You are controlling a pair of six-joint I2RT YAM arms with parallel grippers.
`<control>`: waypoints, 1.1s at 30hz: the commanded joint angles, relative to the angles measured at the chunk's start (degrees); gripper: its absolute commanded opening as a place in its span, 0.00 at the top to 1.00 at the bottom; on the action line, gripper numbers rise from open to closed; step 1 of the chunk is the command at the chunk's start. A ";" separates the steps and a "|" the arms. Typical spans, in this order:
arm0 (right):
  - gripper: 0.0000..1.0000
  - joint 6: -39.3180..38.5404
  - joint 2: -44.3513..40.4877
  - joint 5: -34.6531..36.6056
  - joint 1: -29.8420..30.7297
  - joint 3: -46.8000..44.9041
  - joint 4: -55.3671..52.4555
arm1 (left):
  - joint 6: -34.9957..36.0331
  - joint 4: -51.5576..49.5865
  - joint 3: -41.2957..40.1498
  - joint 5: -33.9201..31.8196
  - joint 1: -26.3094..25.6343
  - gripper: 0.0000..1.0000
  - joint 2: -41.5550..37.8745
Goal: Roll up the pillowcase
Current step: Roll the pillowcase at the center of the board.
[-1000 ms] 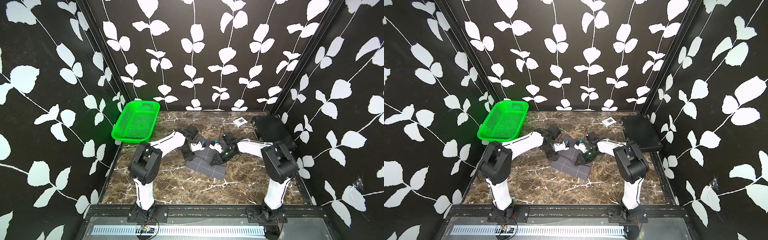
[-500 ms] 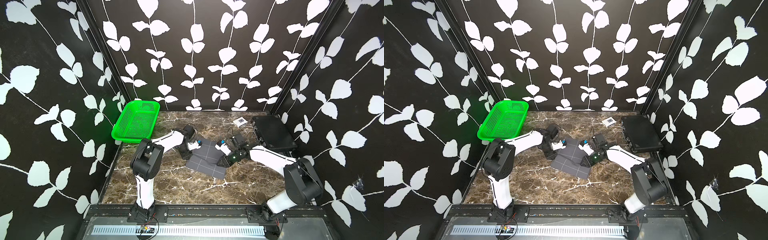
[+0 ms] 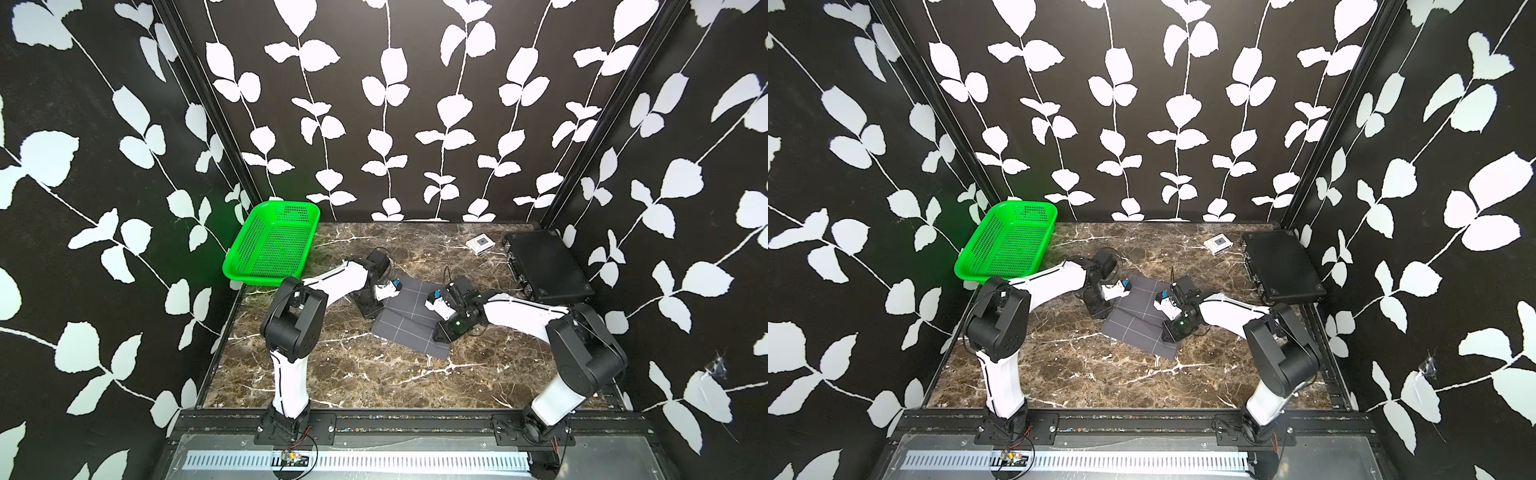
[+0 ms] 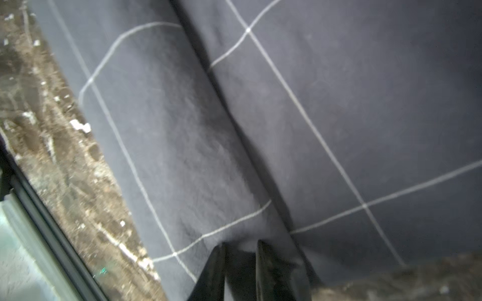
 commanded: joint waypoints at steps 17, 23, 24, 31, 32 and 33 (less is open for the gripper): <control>0.71 5.58 0.39 2.58 0.14 -0.65 6.93 | -33.33 4.00 -3.94 -4.69 -5.85 0.56 -5.66; 0.71 6.88 0.39 3.09 0.16 -1.07 7.09 | -36.95 5.94 -5.55 -5.80 -5.19 0.56 -0.72; 0.70 6.88 0.14 3.02 0.14 -1.11 7.12 | -37.46 6.37 -6.02 -5.82 -4.74 0.57 -0.34; 0.64 7.58 -3.54 2.23 0.14 -2.65 9.45 | -42.58 -1.29 -2.37 -11.41 -4.27 0.51 -4.20; 0.63 7.71 -3.81 1.71 0.12 -2.89 10.11 | -45.34 -3.32 -1.43 -12.01 -4.31 0.50 -5.18; 0.62 8.00 -3.75 1.37 0.14 -3.41 10.86 | -48.77 -4.77 -0.95 -11.56 -4.41 0.49 -6.30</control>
